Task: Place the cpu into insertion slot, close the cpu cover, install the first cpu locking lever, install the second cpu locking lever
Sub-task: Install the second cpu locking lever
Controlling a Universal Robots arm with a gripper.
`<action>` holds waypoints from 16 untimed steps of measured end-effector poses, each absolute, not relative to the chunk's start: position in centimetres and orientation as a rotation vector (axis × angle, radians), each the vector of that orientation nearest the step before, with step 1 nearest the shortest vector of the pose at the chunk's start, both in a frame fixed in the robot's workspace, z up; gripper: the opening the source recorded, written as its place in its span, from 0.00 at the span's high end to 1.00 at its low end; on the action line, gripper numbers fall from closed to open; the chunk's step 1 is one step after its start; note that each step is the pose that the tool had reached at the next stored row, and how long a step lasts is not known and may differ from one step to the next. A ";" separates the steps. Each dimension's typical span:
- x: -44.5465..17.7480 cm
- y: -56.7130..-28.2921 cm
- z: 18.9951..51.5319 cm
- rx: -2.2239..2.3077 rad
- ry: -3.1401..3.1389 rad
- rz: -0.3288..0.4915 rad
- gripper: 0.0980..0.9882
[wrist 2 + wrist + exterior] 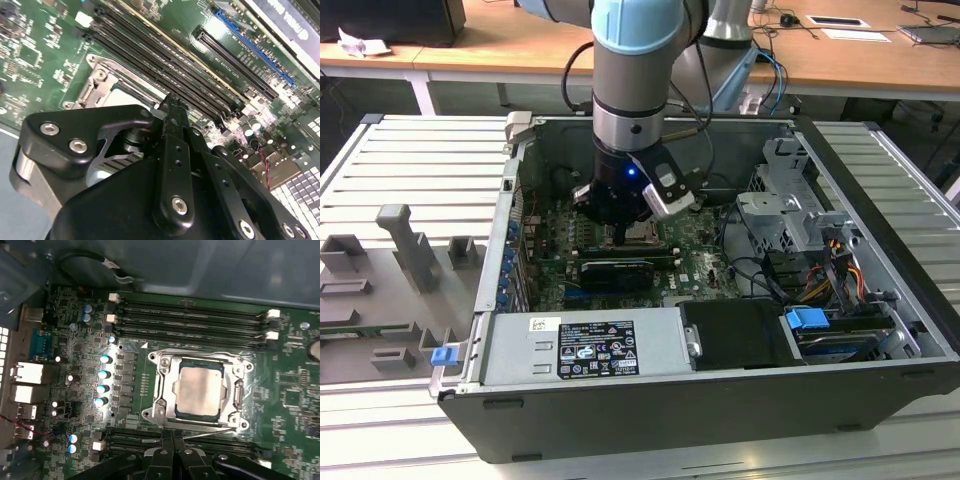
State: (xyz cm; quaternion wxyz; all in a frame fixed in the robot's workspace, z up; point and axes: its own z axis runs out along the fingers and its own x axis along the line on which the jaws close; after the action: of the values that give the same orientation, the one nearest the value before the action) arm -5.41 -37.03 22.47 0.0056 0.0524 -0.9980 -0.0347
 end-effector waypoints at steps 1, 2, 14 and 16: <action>-5.4 -37.0 22.3 0.166 -3.124 -0.109 0.99; -5.5 -37.0 22.0 0.170 -3.124 -0.109 0.99; -7.3 -38.0 20.9 0.184 -3.126 -0.204 0.99; -7.4 -38.0 20.7 0.185 -3.126 -0.221 0.99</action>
State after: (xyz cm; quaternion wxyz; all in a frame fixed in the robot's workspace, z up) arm -7.42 -37.98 20.74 0.0011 0.0588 -0.9958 -0.0703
